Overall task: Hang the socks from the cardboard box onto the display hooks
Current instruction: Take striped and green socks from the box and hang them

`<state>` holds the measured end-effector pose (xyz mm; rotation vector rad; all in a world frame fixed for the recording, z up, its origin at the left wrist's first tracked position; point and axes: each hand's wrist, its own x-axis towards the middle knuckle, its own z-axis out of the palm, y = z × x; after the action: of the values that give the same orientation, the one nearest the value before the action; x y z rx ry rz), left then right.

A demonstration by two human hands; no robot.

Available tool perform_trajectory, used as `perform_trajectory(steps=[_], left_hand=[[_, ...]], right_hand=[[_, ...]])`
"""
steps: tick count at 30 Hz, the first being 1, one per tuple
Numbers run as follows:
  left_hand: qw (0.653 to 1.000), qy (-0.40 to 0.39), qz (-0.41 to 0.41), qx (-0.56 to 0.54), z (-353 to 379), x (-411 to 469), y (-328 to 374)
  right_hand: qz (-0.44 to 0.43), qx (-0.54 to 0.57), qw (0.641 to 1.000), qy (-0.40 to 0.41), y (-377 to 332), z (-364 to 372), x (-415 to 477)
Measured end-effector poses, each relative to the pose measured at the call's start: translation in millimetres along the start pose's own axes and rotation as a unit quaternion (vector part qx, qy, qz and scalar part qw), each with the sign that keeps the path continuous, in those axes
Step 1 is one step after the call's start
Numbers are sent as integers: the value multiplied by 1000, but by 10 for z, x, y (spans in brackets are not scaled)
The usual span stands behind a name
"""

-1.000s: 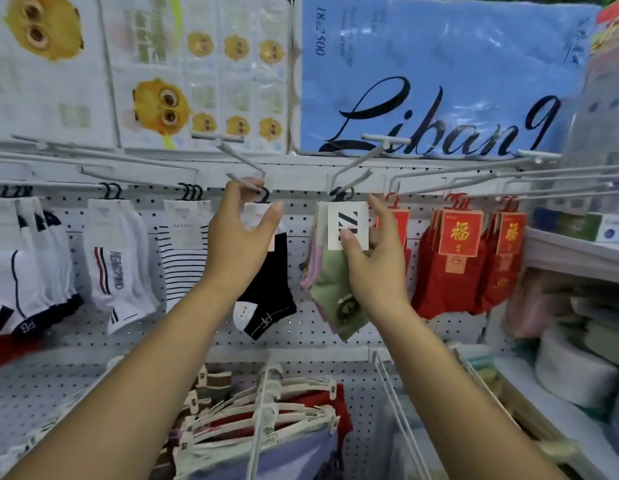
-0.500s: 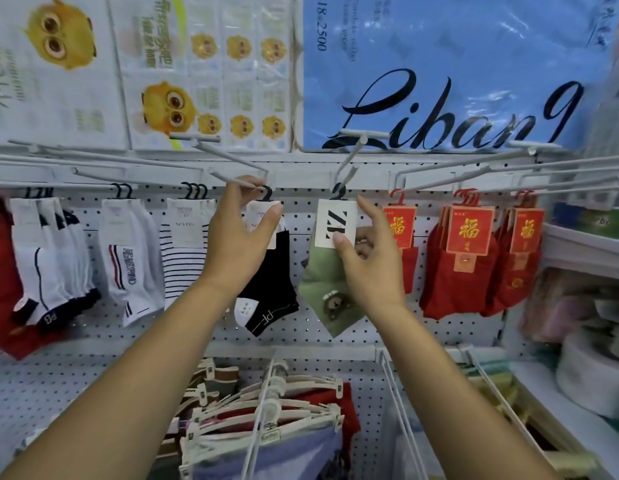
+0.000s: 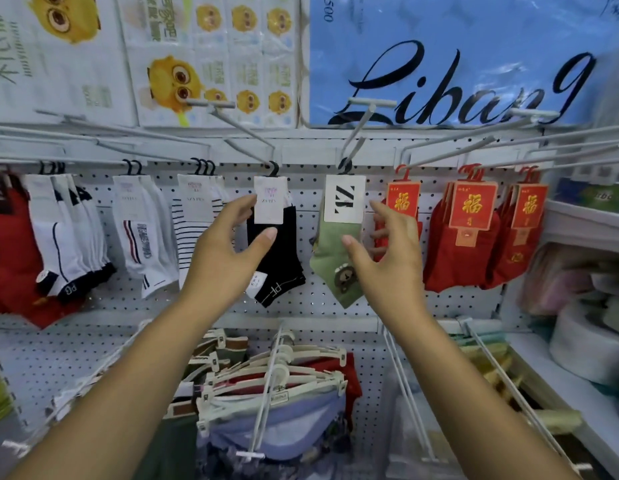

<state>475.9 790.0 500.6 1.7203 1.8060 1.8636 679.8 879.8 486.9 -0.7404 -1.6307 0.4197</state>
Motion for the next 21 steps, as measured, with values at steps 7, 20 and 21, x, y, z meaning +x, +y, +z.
perform_trajectory(steps=[7,20,21], left_hand=[[992,-80,3,96,-444,-830,-131],[960,-199,-109,162,-2060,-2974,-672],[958,-198,-122,167,-2213,-3176,-740]], right_hand=[[17,-50,996,-70,-146,-18,-894],[124,-62,944,-298,-1176,424,-3264],[130,-65,937,-319,-1236,479,-3467]])
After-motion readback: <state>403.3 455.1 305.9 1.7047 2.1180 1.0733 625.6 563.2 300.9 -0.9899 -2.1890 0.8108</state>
